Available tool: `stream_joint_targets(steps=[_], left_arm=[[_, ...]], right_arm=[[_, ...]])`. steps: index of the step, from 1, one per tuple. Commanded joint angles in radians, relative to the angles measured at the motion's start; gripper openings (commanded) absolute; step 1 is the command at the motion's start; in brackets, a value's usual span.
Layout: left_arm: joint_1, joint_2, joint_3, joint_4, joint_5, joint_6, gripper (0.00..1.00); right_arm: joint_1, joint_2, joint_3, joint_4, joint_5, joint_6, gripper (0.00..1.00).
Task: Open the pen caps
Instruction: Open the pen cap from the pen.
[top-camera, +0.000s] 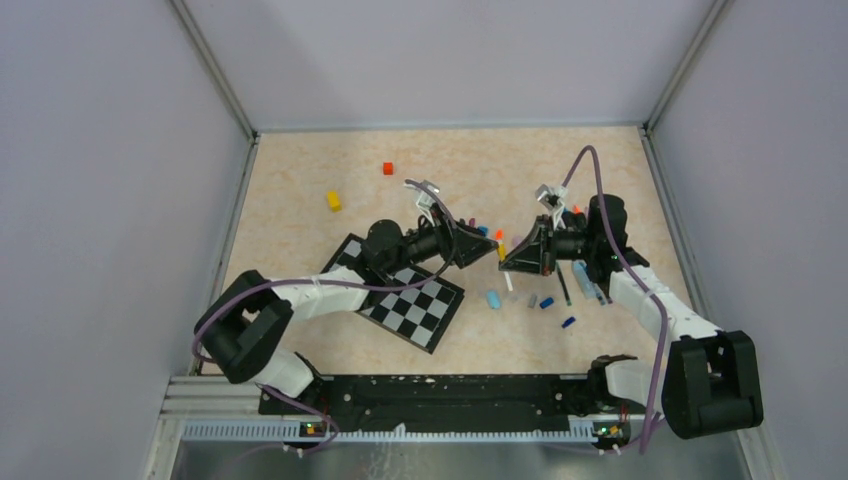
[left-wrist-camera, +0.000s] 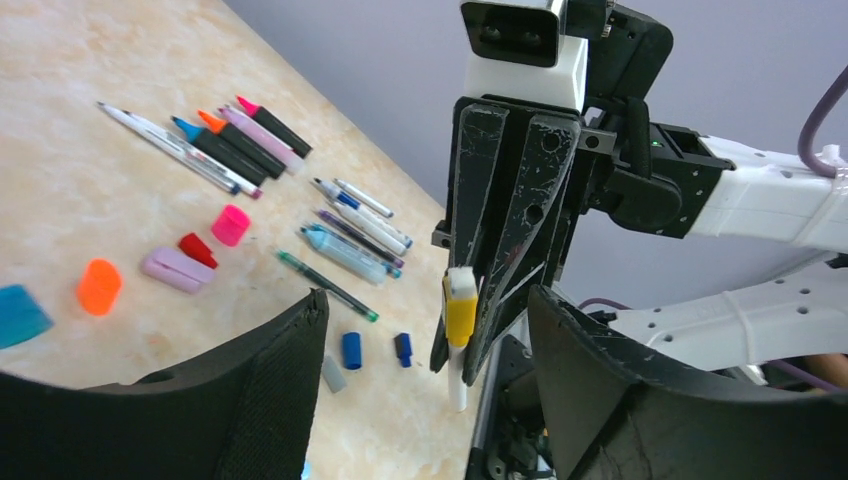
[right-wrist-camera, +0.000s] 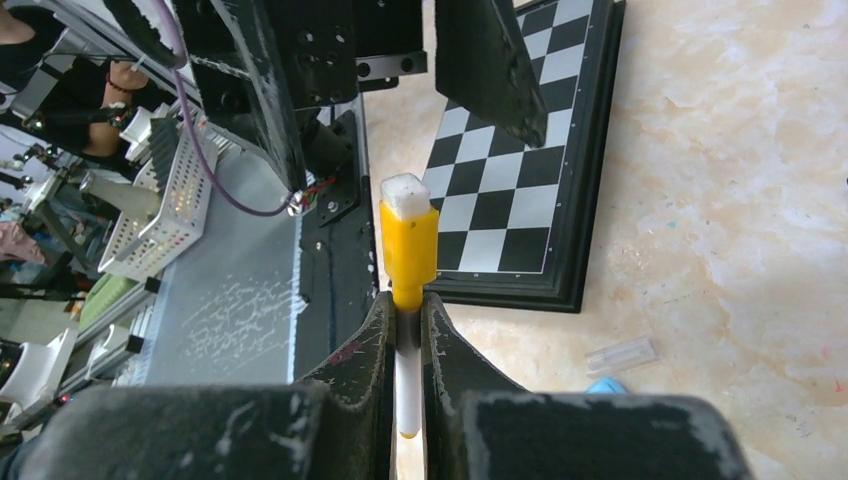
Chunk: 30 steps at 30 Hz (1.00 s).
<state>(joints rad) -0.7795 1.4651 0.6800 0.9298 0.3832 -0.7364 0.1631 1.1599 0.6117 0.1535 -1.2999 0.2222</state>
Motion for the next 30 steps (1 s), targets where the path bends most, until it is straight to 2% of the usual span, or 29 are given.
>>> stream_joint_targets(steps=[1, 10, 15, 20, 23, 26, 28, 29, 30], left_arm=[[-0.016, 0.061, 0.080, 0.126, 0.082, -0.088, 0.74], [-0.047, 0.126, 0.121, 0.118, 0.085, -0.098, 0.54], [-0.056, 0.140, 0.137, 0.089, 0.089, -0.086, 0.51], [-0.061, 0.155, 0.151, 0.077, 0.108, -0.080, 0.41], [-0.063, 0.162, 0.159, 0.073, 0.118, -0.079, 0.28], [-0.062, 0.163, 0.173, 0.049, 0.132, -0.062, 0.01], [-0.061, 0.152, 0.178, 0.030, 0.115, -0.042, 0.00], [-0.059, 0.143, 0.176, 0.023, 0.096, -0.034, 0.00], [-0.057, 0.131, 0.174, 0.015, 0.076, -0.028, 0.00]], right_arm=[[0.003, -0.022, 0.037, 0.009, -0.033, -0.046, 0.00], [0.003, -0.019, 0.036, 0.013, -0.027, -0.043, 0.00], [0.003, -0.017, 0.037, 0.017, -0.018, -0.037, 0.00], [0.003, -0.017, 0.038, 0.018, -0.014, -0.033, 0.00], [0.003, -0.018, 0.039, 0.018, -0.012, -0.032, 0.00], [0.003, -0.019, 0.039, 0.018, -0.007, -0.031, 0.00], [0.003, -0.020, 0.039, 0.017, -0.008, -0.033, 0.00], [0.003, -0.020, 0.039, 0.017, -0.013, -0.035, 0.03], [0.003, -0.021, 0.037, 0.015, -0.018, -0.037, 0.12]])
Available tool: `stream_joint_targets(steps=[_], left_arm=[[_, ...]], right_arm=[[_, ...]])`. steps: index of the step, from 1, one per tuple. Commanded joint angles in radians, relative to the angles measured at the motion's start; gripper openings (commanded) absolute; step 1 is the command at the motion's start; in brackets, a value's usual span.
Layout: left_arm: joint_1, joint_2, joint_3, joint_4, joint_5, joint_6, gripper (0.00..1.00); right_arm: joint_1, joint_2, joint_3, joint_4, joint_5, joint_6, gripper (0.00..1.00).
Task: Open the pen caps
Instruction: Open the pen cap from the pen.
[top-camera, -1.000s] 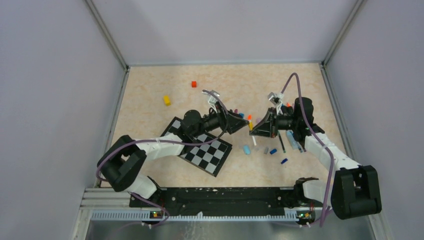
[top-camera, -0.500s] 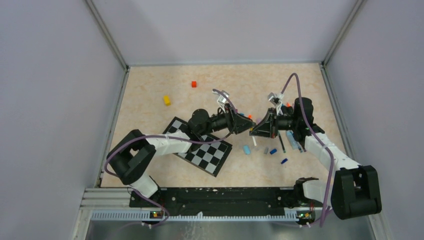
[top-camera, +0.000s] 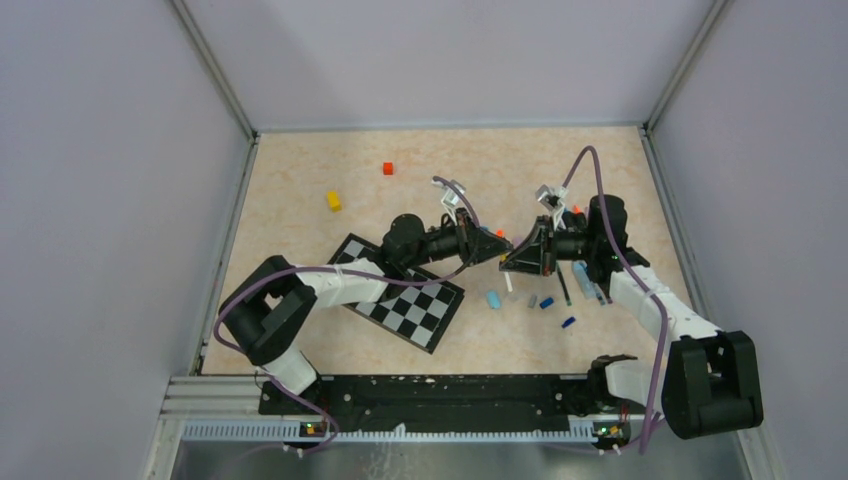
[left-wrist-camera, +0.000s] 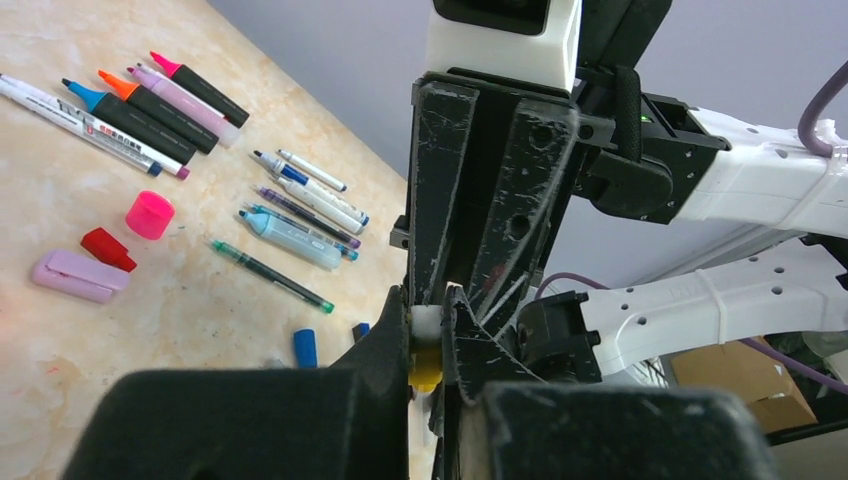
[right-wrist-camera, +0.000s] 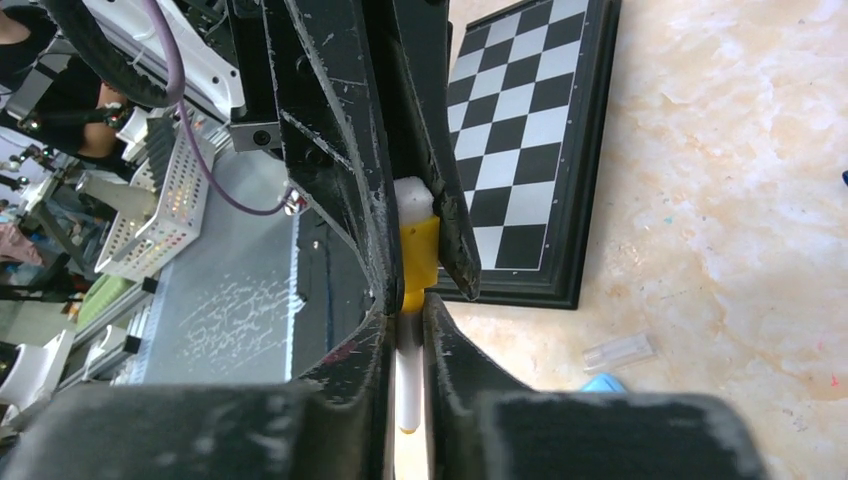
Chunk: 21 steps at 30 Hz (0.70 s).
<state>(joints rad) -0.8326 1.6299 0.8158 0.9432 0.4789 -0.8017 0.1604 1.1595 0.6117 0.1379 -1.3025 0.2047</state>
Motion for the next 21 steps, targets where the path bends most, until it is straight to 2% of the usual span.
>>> stream_joint_targets(steps=[1, 2, 4, 11, 12, 13, 14, 17, 21], left_arm=[[-0.001, -0.043, 0.038, 0.001, -0.038, 0.041, 0.00], [0.005, -0.050, 0.038, 0.003, -0.051, 0.043, 0.00], [0.015, -0.057, 0.042, 0.017, -0.061, 0.042, 0.00], [0.023, -0.045, 0.059, 0.065, -0.068, 0.026, 0.00], [0.024, -0.045, 0.057, 0.076, -0.070, 0.023, 0.00], [0.023, -0.046, 0.055, 0.081, -0.071, 0.021, 0.00], [0.025, -0.047, 0.055, 0.085, -0.072, 0.021, 0.00], [0.038, -0.051, 0.064, 0.098, -0.073, 0.015, 0.00], [0.138, -0.088, 0.104, 0.122, -0.092, -0.021, 0.00]], right_arm=[[0.005, -0.021, 0.034, 0.032, -0.021, -0.020, 0.19], [0.006, -0.023, 0.031, 0.034, -0.027, -0.021, 0.24], [0.005, -0.021, 0.027, 0.033, -0.029, -0.023, 0.27], [0.007, -0.014, 0.022, 0.056, -0.026, 0.001, 0.29], [0.009, -0.014, 0.021, 0.058, -0.026, 0.003, 0.26], [0.009, -0.012, 0.022, 0.060, -0.027, 0.003, 0.17], [0.010, -0.014, 0.022, 0.062, -0.026, 0.005, 0.00], [0.010, -0.014, 0.037, 0.047, -0.037, -0.012, 0.00], [0.012, -0.012, 0.036, 0.009, -0.044, -0.038, 0.00]])
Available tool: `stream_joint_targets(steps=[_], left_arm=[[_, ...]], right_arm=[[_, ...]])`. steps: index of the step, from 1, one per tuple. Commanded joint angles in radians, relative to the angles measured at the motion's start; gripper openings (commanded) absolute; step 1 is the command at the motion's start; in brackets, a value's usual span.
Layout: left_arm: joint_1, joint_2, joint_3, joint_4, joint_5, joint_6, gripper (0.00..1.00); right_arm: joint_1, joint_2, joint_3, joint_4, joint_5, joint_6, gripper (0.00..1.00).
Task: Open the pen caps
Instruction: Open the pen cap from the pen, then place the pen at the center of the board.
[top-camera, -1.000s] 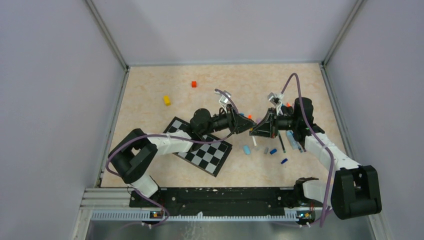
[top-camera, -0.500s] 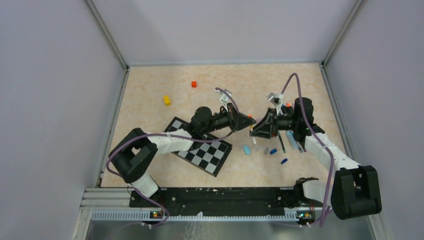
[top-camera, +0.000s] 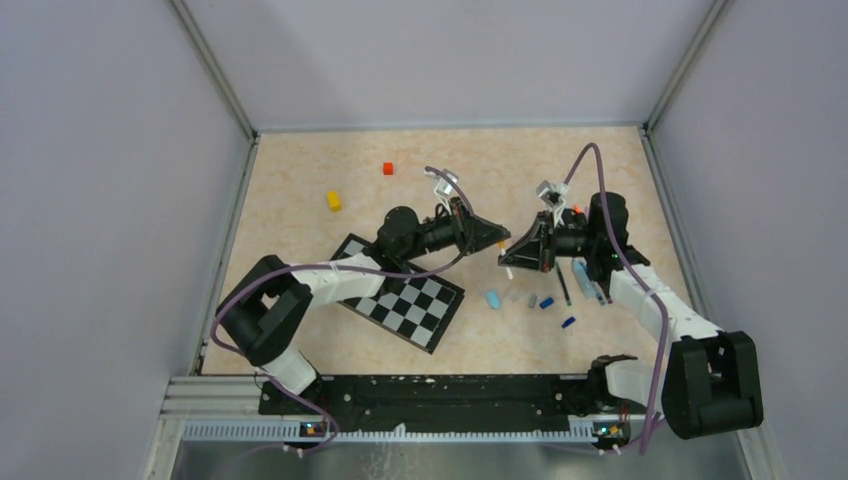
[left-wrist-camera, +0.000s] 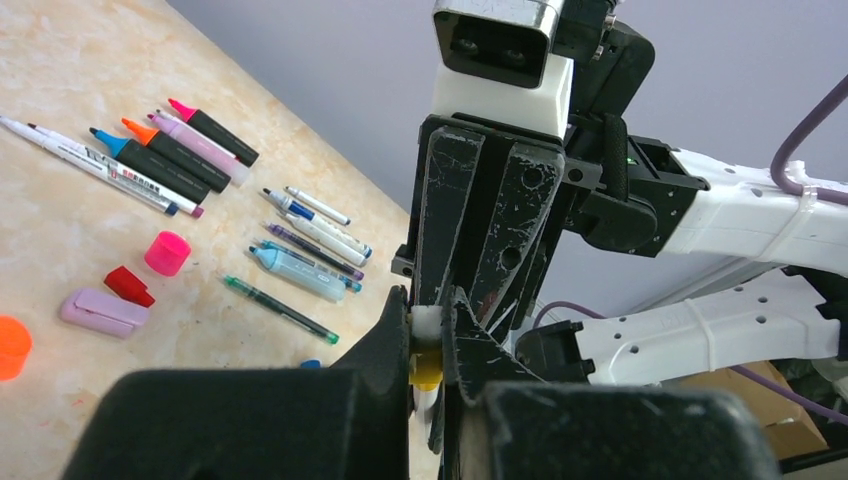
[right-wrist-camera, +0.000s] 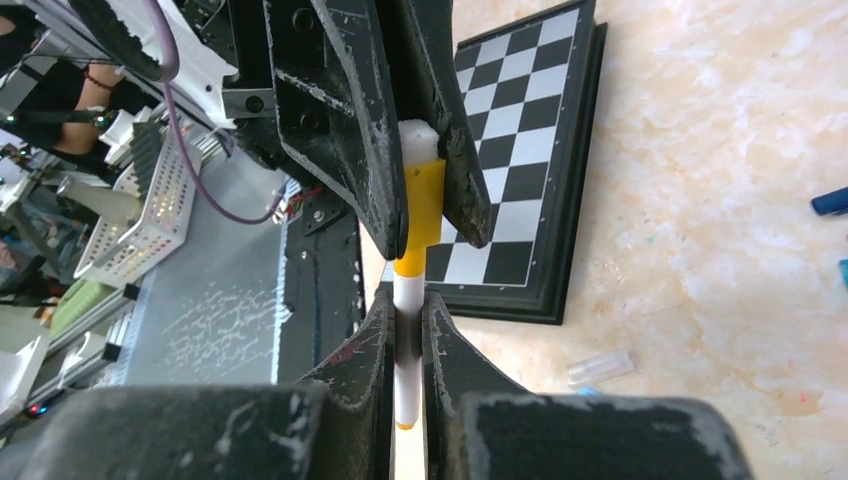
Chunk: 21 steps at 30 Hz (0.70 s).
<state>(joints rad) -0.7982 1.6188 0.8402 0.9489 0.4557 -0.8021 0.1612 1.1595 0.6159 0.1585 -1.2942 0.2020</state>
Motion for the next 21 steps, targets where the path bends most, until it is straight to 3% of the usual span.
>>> stream_joint_targets(steps=[1, 5, 10, 12, 17, 21], left_arm=[[0.142, -0.090, 0.091, 0.123, -0.085, -0.032, 0.00], [0.269, -0.127, 0.174, 0.102, -0.181, -0.033, 0.00], [0.314, -0.141, 0.254, 0.063, -0.247, 0.001, 0.00], [0.317, -0.143, 0.262, 0.061, -0.221, -0.001, 0.00], [0.328, -0.169, 0.167, 0.019, -0.058, -0.052, 0.00], [0.329, -0.230, 0.066, -0.178, 0.078, -0.011, 0.00]], right_arm=[[0.011, -0.012, 0.019, 0.002, -0.058, -0.024, 0.00], [0.024, -0.011, -0.008, 0.020, -0.061, -0.008, 0.00], [0.031, -0.005, -0.010, 0.017, -0.056, -0.007, 0.00], [0.029, -0.011, 0.001, -0.012, -0.034, -0.043, 0.00], [-0.046, -0.047, 0.077, -0.307, 0.057, -0.342, 0.00], [-0.154, -0.088, 0.057, -0.348, 0.061, -0.404, 0.00]])
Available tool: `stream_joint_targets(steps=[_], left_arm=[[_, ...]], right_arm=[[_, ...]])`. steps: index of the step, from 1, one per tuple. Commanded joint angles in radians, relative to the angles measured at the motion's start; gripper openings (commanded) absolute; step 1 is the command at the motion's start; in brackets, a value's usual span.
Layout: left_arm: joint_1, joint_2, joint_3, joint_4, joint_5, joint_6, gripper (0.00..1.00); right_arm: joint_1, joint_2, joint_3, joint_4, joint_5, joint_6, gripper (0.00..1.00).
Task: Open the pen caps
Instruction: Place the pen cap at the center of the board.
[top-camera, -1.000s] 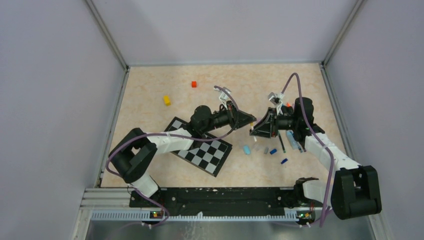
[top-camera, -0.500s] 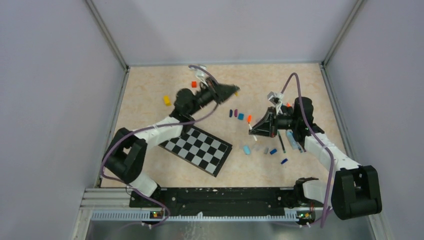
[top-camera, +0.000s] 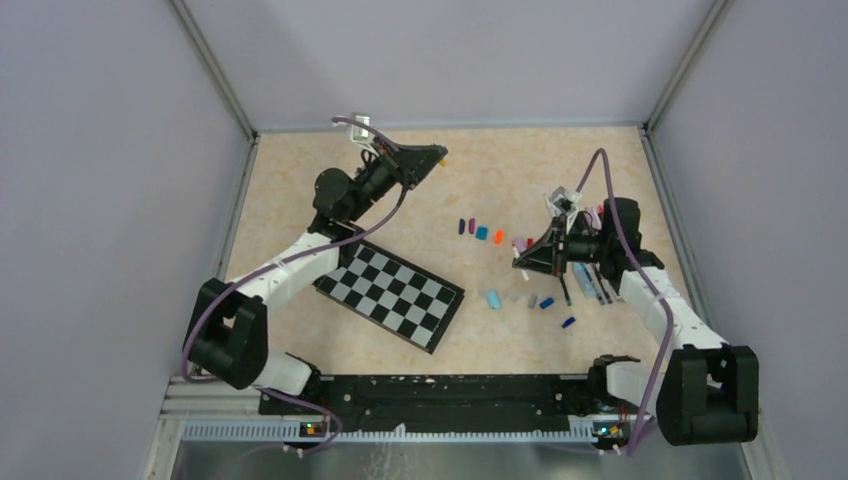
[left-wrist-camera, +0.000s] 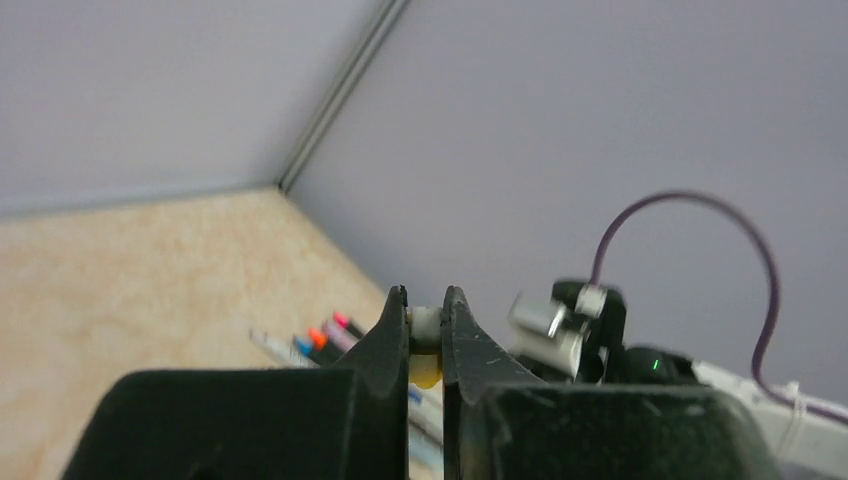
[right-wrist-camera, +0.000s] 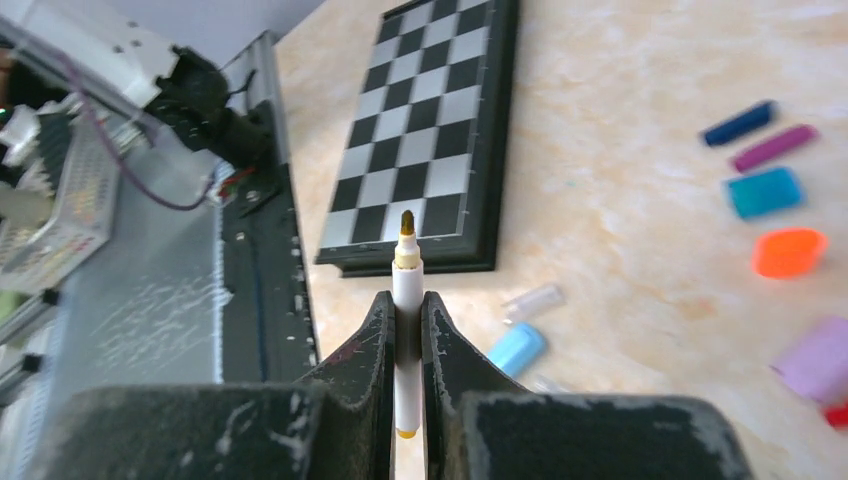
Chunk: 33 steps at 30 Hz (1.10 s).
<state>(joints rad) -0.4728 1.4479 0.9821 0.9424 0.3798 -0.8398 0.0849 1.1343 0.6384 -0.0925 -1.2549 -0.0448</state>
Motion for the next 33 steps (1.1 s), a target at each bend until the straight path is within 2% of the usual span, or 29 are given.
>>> stream_joint_targets(steps=[1, 5, 9, 14, 19, 22, 25, 29, 33], left_arm=[[0.003, -0.073, -0.096, -0.230, 0.178, 0.046, 0.00], [-0.007, -0.115, -0.160, -0.414, 0.229, 0.116, 0.00], [-0.066, -0.132, -0.181, -0.582, 0.185, 0.212, 0.00], [-0.148, -0.097, -0.201, -0.653, 0.126, 0.247, 0.00], [-0.234, -0.069, -0.174, -0.732, 0.036, 0.335, 0.00], [-0.243, -0.089, -0.201, -0.699, 0.015, 0.367, 0.00], [-0.244, -0.111, -0.253, -0.623, 0.003, 0.386, 0.00], [-0.244, -0.124, -0.305, -0.544, 0.005, 0.401, 0.00], [-0.243, -0.130, -0.331, -0.512, -0.009, 0.427, 0.00]], right_arm=[[-0.080, -0.070, 0.033, -0.125, 0.033, -0.190, 0.00], [-0.125, -0.080, 0.046, -0.236, 0.130, -0.305, 0.00], [-0.170, -0.080, 0.055, -0.282, 0.243, -0.342, 0.00], [-0.204, -0.080, 0.089, -0.362, 0.318, -0.396, 0.00], [-0.205, -0.021, 0.199, -0.577, 0.498, -0.512, 0.00], [-0.208, 0.055, 0.276, -0.734, 0.589, -0.591, 0.00], [-0.212, 0.122, 0.314, -0.841, 0.605, -0.664, 0.00], [-0.213, 0.162, 0.325, -0.900, 0.573, -0.760, 0.00], [-0.189, 0.176, 0.325, -0.953, 0.473, -0.889, 0.00]])
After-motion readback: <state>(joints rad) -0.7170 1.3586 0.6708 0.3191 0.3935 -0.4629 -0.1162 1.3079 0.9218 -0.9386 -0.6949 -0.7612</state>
